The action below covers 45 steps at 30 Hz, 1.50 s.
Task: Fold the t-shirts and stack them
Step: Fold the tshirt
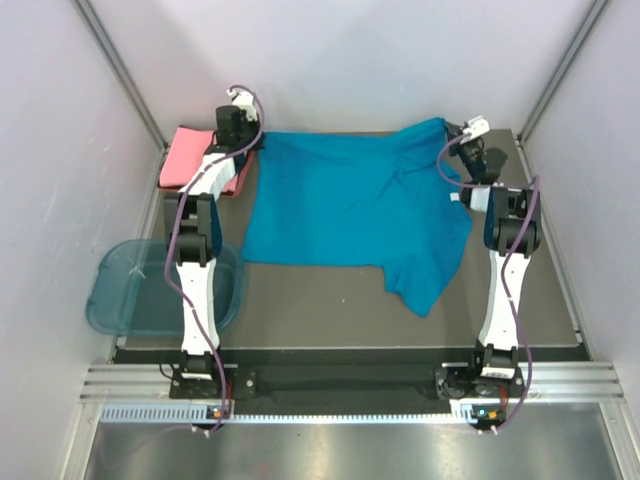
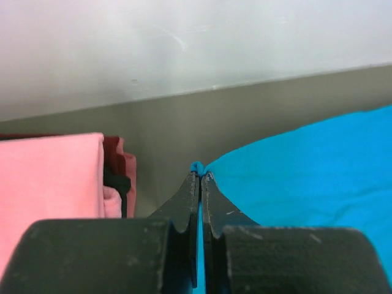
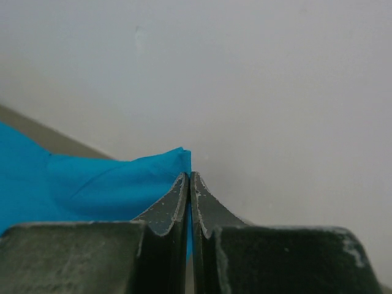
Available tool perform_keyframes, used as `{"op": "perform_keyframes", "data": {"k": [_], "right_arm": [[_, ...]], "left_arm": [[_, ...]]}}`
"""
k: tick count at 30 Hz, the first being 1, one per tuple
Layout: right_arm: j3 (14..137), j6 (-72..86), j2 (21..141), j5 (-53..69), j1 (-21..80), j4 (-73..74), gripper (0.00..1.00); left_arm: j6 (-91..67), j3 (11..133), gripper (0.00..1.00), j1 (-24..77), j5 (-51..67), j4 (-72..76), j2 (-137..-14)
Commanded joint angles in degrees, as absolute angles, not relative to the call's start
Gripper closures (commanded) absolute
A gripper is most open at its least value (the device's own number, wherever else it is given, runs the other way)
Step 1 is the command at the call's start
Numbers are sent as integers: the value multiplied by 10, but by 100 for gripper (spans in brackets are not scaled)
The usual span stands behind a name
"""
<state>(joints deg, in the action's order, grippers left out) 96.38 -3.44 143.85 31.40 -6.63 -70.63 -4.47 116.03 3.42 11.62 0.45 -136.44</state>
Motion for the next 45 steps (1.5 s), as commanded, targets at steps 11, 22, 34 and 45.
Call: {"op": "perform_keyframes", "data": {"k": [11, 22, 34, 45], "right_arm": [[729, -72, 1285, 318, -109, -834, 100], [563, -59, 1212, 301, -123, -874, 100], [472, -105, 1142, 292, -138, -871, 80], [468, 68, 1089, 261, -156, -879, 73]], "left_arm": [[23, 1057, 100, 30, 134, -40, -1264], [47, 1008, 100, 30, 113, -82, -1243], [47, 962, 89, 30, 136, -101, -1209], [31, 950, 78, 31, 144, -133, -1164]]}}
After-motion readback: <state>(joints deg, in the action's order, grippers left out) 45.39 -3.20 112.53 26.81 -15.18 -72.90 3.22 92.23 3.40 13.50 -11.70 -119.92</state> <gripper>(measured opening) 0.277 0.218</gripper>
